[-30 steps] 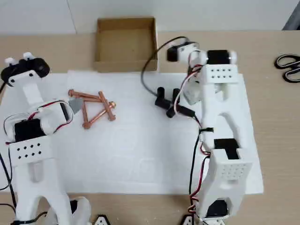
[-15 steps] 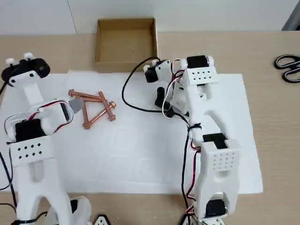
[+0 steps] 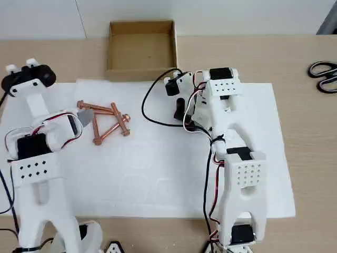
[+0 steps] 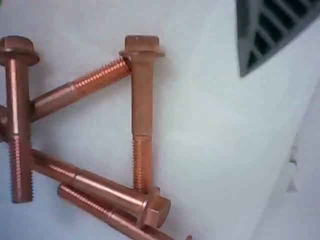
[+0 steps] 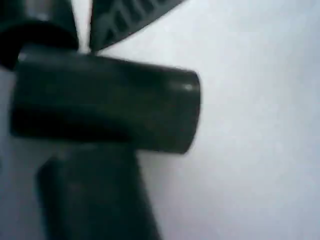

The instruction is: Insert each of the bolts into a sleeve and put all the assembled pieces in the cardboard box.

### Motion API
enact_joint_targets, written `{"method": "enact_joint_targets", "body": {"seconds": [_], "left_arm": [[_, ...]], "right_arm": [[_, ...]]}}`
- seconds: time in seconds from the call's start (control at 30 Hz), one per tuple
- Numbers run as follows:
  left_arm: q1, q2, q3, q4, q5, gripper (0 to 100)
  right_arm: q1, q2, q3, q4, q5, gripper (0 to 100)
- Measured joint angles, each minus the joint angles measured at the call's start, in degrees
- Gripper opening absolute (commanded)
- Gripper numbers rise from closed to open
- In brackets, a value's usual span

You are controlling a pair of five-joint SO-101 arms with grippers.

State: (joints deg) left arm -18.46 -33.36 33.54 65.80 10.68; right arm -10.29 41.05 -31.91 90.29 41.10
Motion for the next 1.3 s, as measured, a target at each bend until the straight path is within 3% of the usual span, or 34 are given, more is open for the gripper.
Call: {"method": "enact_joint_targets", "body": {"seconds": [0.4,0.67,1.0,1.13,1.3], "left_arm": [[0.00,0.00,0.00,0.00,0.00,31],[0.00,0.00,0.00,0.00,0.00,31],[0.00,0.00,0.00,0.00,0.00,31],[0.00,0.00,0.00,0.00,0.00,31],[0.00,0.00,0.00,0.00,0.00,31]], "right_arm": [[0.18,3.43,-1.93,0.00,0.09,17.3],[1.23,4.04,-2.90,-0.62,-0.35,0.2],[3.60,-0.97,-1.93,3.78,-3.08,0.7],[3.78,-6.15,-1.93,6.15,-7.65,0.7],[4.13,-8.35,-1.85,6.42,-20.31,1.0]]}}
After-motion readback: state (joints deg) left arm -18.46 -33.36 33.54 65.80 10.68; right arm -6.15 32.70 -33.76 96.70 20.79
